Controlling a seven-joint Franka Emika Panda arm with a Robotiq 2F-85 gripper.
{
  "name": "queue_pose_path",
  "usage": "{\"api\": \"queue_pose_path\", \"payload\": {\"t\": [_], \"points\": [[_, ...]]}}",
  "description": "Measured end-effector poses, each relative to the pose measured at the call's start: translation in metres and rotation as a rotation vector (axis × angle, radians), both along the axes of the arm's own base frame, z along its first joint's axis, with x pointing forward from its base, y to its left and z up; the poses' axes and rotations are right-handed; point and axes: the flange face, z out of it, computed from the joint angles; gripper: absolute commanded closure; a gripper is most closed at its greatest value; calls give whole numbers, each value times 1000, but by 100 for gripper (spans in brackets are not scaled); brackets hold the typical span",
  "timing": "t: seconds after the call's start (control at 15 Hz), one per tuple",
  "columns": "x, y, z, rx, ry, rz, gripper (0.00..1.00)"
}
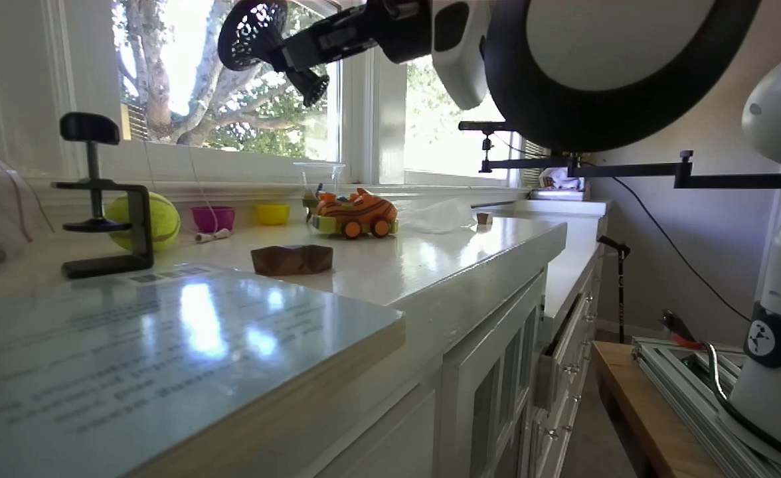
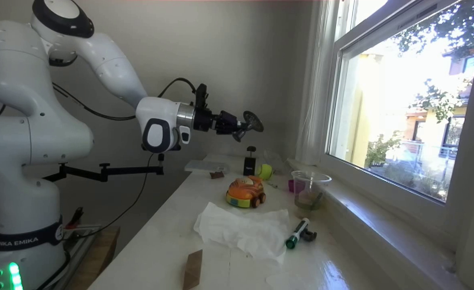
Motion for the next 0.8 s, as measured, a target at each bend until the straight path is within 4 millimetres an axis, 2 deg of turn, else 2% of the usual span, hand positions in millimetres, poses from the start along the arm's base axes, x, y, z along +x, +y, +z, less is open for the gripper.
{"api": "queue_pose_path", "payload": {"t": [0.13,0.2,0.47,0.53,0.8], "points": [[-5,3,-7,39,-1,-32,93],[-8,5,-9,59,-6,-47,71],[-14,9,-16,99,-3,-71,71],[-14,9,-16,100,-3,-72,93],[-15,7,-18,78,9,-68,93]]}}
